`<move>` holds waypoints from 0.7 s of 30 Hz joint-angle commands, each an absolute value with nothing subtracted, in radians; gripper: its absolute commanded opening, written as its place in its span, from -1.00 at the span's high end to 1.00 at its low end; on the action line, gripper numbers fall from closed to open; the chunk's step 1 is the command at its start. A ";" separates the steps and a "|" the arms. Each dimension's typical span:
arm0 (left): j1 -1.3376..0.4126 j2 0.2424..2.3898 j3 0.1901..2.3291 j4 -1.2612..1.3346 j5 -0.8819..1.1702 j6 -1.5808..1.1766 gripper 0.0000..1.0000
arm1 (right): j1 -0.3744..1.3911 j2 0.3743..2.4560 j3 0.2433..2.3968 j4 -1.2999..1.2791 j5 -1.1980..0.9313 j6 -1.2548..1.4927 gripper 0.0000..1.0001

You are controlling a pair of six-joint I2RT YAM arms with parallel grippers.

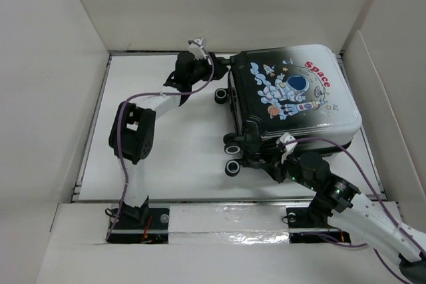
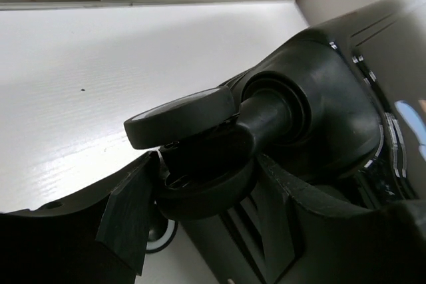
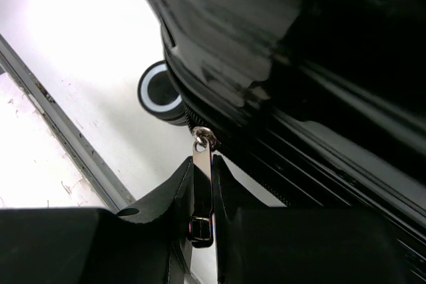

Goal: Pack the luggage

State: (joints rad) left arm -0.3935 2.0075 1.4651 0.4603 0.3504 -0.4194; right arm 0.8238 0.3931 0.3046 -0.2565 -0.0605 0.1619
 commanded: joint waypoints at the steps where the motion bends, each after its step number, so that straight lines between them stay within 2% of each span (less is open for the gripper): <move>1: -0.249 1.862 1.238 0.670 0.229 -0.523 1.00 | 0.799 0.393 0.367 -0.114 -0.035 0.155 1.00; 6: -0.161 1.741 0.913 0.935 0.213 -0.702 1.00 | 0.654 0.495 0.397 -0.017 -0.142 0.088 1.00; 10: -0.152 1.629 0.671 1.017 0.183 -0.736 1.00 | 0.477 0.615 0.437 0.083 -0.290 0.069 1.00; 14: -0.208 1.395 0.471 1.045 0.158 -0.723 1.00 | 0.335 0.821 0.506 0.231 -0.477 0.077 1.00; 18: -0.366 1.203 0.319 0.958 0.117 -0.704 1.00 | 0.346 0.939 0.554 0.281 -0.511 0.095 1.00; 21: -0.432 1.088 0.264 0.867 0.077 -0.696 1.00 | 0.471 0.895 0.428 0.348 -0.450 0.143 1.00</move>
